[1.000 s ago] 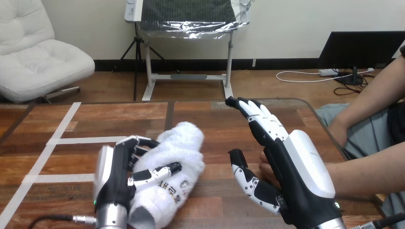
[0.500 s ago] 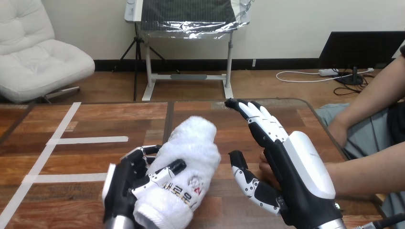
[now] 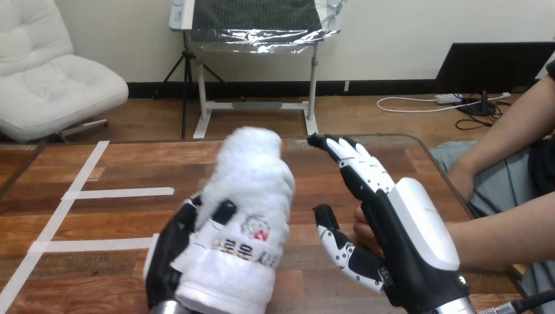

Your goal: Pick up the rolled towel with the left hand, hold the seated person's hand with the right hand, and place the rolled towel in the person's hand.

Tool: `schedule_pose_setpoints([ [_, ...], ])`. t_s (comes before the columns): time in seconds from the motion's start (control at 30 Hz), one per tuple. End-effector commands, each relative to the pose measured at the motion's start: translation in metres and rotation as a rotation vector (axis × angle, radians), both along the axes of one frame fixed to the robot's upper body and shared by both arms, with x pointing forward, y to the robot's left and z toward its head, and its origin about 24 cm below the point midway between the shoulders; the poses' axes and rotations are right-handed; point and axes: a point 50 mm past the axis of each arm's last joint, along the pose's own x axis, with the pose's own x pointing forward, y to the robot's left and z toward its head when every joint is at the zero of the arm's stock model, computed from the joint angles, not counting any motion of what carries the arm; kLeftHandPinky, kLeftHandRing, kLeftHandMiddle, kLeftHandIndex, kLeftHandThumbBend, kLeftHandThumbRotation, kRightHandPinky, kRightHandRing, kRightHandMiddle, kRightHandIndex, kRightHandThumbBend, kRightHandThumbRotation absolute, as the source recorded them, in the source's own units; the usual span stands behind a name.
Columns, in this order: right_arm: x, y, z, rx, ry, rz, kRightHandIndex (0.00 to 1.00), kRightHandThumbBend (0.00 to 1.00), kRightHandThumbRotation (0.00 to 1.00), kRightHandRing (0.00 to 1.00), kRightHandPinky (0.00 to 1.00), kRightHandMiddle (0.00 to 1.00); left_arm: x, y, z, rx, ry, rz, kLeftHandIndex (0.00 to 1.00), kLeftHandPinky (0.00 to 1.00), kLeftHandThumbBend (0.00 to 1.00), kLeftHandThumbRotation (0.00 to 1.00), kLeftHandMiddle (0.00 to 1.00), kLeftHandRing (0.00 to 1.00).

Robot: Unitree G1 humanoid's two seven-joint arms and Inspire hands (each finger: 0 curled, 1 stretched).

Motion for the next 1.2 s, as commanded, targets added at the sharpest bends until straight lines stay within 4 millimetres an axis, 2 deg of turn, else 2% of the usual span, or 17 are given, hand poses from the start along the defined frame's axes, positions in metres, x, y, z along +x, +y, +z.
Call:
schedule_pose_setpoints([
  [0.0, 0.009, 0.001, 0.016, 0.025, -0.091, 0.005, 0.92, 0.08, 0.0, 1.0, 1.0, 0.96, 0.027, -0.006, 0.037, -0.117, -0.185, 0.013, 0.52, 0.28, 0.68, 0.0, 0.45, 0.36],
  [0.6, 0.01, -0.002, 0.016, 0.022, -0.093, 0.0, 0.92, 0.09, 0.0, 1.0, 1.0, 0.96, 0.027, -0.007, 0.035, -0.407, -0.195, -0.119, 0.52, 0.26, 0.59, 0.0, 0.46, 0.36],
  [0.87, 0.011, -0.003, 0.017, 0.021, -0.104, -0.01, 0.92, 0.12, 0.0, 1.0, 1.0, 0.95, 0.027, -0.011, 0.035, -0.528, -0.204, -0.177, 0.51, 0.25, 0.61, 0.0, 0.44, 0.35],
  [1.17, 0.013, -0.009, 0.021, 0.016, -0.109, -0.027, 0.92, 0.18, 0.0, 1.0, 1.0, 0.95, 0.025, -0.019, 0.043, -0.575, -0.2, -0.218, 0.5, 0.24, 0.65, 0.0, 0.43, 0.34],
])
